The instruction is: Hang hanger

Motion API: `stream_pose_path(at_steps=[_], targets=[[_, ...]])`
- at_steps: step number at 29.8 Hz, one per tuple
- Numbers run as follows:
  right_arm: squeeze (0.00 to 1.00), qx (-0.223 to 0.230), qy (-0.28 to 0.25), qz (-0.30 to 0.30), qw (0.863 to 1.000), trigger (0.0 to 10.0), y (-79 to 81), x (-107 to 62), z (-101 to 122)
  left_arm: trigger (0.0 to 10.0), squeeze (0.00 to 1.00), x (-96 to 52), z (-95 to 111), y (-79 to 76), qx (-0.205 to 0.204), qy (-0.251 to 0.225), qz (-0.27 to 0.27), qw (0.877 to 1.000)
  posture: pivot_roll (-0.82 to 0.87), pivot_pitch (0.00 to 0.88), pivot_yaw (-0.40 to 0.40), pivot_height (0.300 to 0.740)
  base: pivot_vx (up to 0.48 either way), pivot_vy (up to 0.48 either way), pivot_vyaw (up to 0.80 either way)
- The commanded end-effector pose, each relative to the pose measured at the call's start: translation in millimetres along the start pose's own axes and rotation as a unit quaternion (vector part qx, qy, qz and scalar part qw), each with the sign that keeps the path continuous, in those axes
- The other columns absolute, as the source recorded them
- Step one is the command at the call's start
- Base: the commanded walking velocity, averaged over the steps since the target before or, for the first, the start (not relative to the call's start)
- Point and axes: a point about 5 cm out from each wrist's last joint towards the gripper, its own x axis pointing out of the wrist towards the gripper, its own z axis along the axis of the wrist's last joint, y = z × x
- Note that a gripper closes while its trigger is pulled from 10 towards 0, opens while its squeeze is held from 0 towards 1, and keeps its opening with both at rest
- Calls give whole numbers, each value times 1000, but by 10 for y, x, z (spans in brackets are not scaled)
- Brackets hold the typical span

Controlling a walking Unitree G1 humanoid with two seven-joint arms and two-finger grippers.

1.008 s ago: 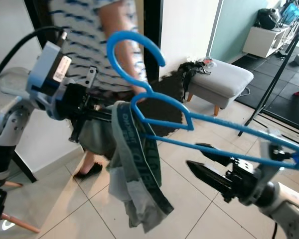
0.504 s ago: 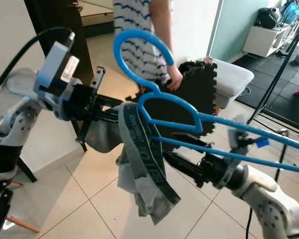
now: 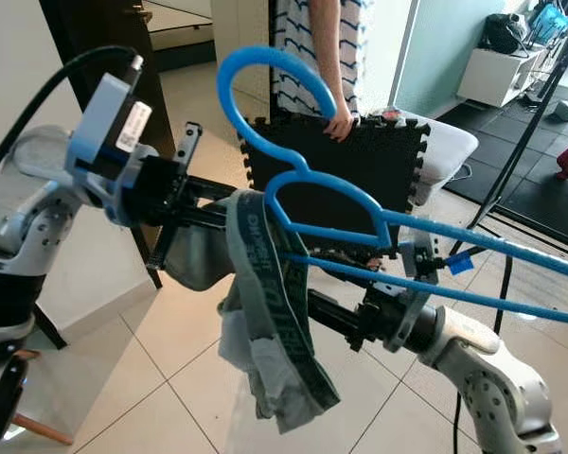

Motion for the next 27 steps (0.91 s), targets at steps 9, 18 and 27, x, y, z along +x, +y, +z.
stream_pose_path(at_steps=[9,18,27], targets=[[0,1,-33,26,999,10000,108,-224,173,10000,0,38,24,12,8,-6,-6,1000,-19,30,-21,740,0,0,0],[0,0,-29,28,999,10000,92,-87,110,10000,0,66,46,14,11,-11,-10,1000,-16,32,-18,740,0,0,0],[0,-6,-10,9,1000,10000,24,-1,59,10000,0,72,69,20,13,-14,-10,1000,-14,33,-19,740,0,0,0]])
